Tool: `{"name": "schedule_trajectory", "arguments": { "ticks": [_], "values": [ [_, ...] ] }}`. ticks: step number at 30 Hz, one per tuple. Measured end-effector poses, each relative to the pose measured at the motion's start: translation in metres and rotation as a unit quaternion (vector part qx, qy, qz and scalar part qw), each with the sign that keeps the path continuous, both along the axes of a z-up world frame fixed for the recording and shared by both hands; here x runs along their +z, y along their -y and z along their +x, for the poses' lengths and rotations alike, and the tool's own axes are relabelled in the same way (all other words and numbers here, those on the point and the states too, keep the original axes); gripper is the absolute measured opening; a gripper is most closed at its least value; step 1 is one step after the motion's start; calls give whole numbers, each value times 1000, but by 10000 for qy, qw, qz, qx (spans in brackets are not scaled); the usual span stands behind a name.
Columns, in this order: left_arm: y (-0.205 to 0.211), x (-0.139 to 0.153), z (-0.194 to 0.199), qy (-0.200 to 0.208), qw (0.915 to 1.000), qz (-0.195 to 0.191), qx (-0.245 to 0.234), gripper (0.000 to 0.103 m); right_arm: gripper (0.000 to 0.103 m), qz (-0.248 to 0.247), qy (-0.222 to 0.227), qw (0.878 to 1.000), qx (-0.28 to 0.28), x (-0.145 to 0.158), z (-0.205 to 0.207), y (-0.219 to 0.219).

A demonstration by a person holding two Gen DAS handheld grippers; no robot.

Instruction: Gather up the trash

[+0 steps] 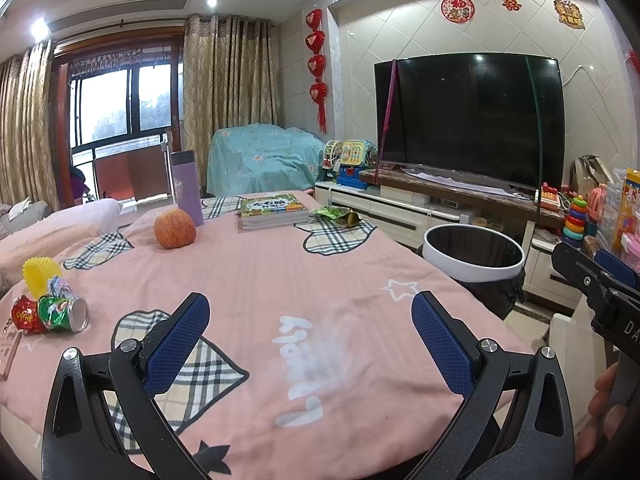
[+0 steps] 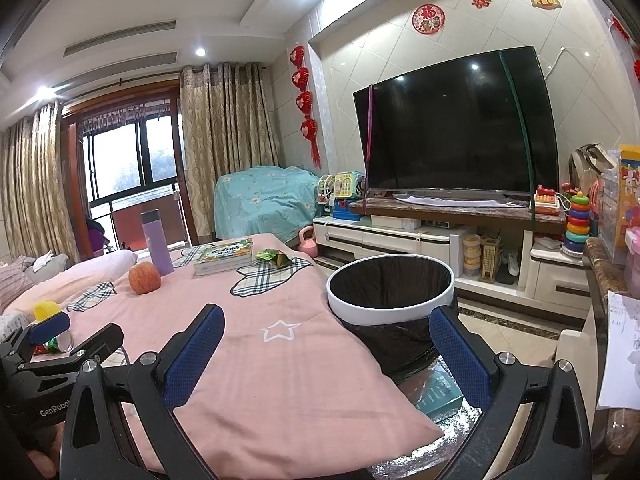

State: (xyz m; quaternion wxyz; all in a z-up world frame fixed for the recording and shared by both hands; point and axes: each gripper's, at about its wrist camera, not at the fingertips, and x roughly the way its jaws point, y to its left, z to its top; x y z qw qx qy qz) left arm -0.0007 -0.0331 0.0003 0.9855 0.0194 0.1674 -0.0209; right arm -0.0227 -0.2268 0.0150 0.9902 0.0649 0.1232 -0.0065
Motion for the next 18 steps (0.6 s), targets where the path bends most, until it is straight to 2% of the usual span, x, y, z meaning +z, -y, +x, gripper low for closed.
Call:
{"name": "schedule_trajectory", "arguments": {
  "ticks": [18],
  "values": [
    [0,-2,1,-29,10000,14,-18,103,103,41,-15,10000,35,0,0,-2]
  ]
}}
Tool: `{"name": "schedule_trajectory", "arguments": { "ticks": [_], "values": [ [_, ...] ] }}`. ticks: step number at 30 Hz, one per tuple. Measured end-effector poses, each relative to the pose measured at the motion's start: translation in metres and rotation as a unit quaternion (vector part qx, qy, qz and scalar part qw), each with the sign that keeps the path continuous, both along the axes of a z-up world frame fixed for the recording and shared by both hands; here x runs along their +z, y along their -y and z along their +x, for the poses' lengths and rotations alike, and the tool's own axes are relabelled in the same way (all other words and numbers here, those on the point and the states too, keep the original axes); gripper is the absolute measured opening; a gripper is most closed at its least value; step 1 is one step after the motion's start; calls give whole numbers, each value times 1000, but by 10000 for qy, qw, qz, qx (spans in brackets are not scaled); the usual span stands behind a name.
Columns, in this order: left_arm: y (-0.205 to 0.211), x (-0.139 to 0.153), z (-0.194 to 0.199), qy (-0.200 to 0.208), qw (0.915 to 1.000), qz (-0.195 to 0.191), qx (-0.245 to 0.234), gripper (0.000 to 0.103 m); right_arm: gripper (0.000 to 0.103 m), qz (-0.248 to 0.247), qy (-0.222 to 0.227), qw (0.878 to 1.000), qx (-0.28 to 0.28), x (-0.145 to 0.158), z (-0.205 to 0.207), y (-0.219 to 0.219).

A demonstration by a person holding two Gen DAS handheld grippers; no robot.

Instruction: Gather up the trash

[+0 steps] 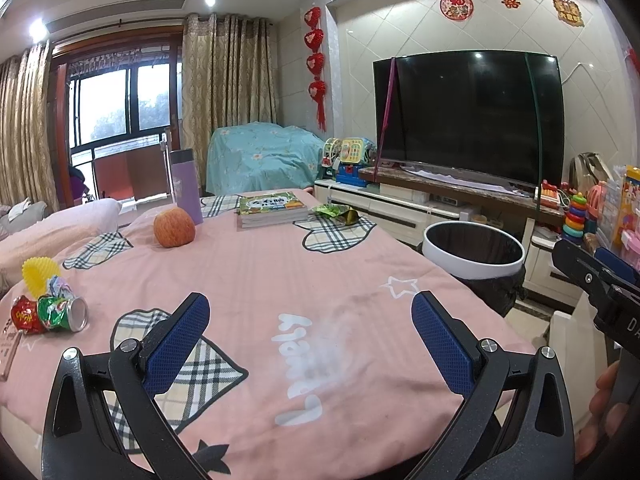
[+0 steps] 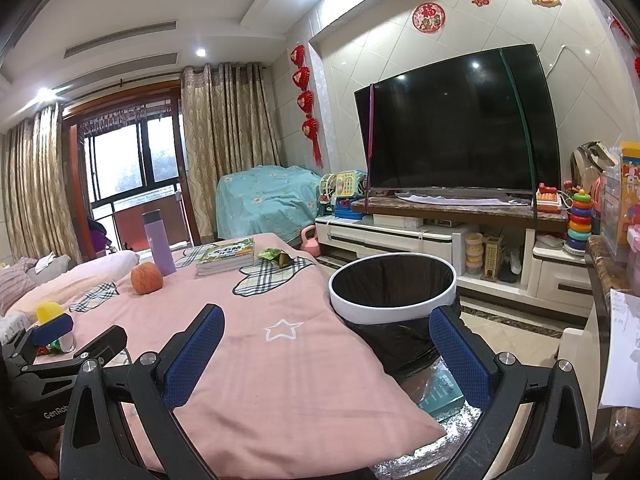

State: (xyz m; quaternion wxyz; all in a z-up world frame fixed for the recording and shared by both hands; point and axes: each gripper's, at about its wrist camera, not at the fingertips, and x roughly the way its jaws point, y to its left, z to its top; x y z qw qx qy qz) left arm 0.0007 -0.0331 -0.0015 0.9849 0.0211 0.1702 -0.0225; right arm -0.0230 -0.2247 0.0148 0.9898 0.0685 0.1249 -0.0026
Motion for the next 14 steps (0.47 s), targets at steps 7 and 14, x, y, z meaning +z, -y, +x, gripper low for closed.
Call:
{"name": "schedule_trajectory", "arguments": {
  "ticks": [7,14],
  "values": [
    [-2,-5,2,-65,10000,-10,-22,103,103,52,-27,10000,39,-1,1,1],
    [0,-8,10,-165,9998,-10,-85,103,103,128,-86,9998,91,-3,6,4]
  ]
}}
